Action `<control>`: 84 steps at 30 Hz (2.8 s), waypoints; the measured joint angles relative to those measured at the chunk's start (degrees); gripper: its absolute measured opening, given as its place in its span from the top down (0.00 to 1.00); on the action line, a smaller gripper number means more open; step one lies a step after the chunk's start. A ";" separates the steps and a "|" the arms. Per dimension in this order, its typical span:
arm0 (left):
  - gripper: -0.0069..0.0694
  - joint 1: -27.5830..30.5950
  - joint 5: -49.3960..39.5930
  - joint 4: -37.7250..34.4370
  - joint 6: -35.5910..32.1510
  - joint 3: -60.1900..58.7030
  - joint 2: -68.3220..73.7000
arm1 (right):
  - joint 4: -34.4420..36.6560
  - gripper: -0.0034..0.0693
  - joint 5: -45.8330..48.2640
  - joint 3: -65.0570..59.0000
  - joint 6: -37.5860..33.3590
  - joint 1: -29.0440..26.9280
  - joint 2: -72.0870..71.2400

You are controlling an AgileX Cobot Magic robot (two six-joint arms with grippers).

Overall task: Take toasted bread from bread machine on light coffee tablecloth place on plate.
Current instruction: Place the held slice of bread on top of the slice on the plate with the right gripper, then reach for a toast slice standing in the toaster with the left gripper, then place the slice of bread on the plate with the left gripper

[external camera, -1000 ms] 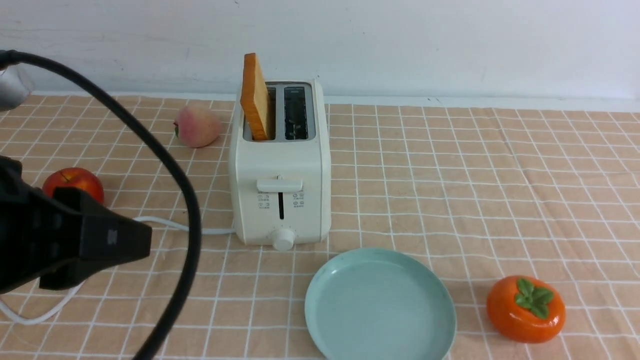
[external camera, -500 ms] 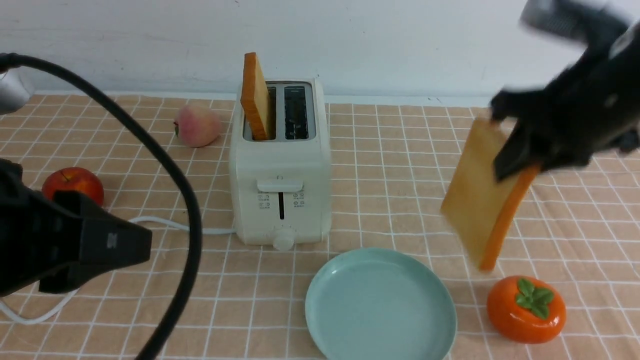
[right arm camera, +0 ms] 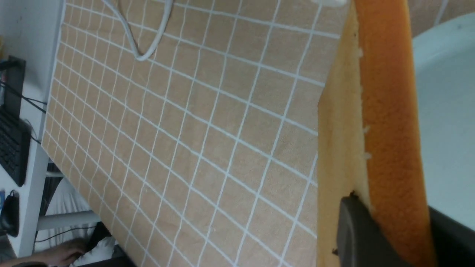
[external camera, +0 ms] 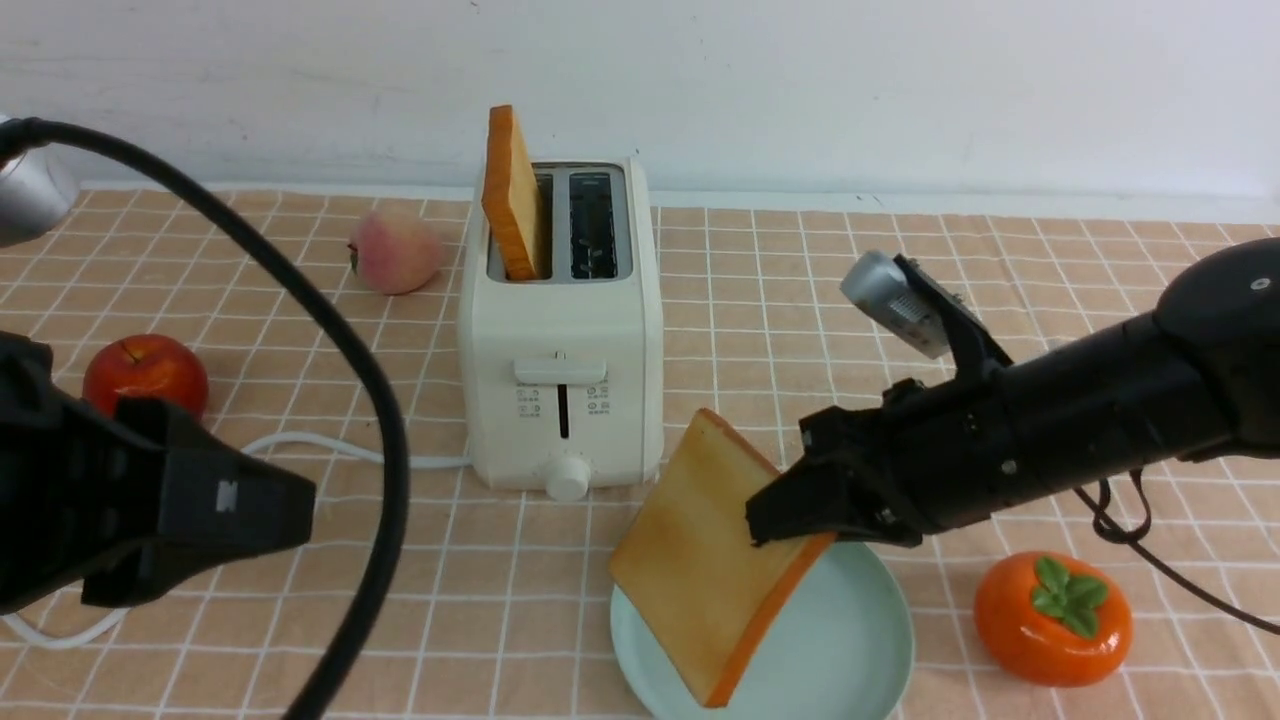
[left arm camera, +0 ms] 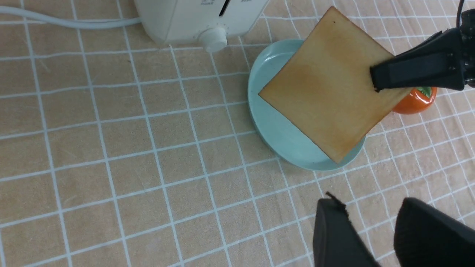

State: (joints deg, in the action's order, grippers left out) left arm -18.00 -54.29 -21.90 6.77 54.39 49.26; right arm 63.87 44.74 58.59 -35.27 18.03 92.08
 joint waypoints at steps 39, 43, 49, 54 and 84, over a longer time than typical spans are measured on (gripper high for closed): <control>0.57 0.00 22.85 -0.01 1.32 11.44 19.88 | -5.14 0.56 23.35 28.23 -7.79 -14.46 -27.42; 0.52 0.00 16.51 9.76 10.36 22.62 30.59 | -14.59 0.51 20.95 28.45 -0.63 -14.40 -30.94; 0.49 -0.85 9.02 25.86 23.14 37.13 42.96 | -30.92 0.40 19.02 27.24 12.34 -10.14 -33.63; 0.49 -4.11 6.05 31.93 27.19 45.36 50.69 | -37.73 0.36 19.14 24.63 16.36 -3.53 -33.63; 0.81 -5.85 2.12 40.78 35.29 56.48 50.54 | -40.59 0.36 20.70 22.68 17.00 1.61 -33.63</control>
State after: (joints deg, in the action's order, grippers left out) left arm -23.85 -52.17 18.89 42.06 110.87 99.80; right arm 23.28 65.45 81.27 -18.27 19.64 58.45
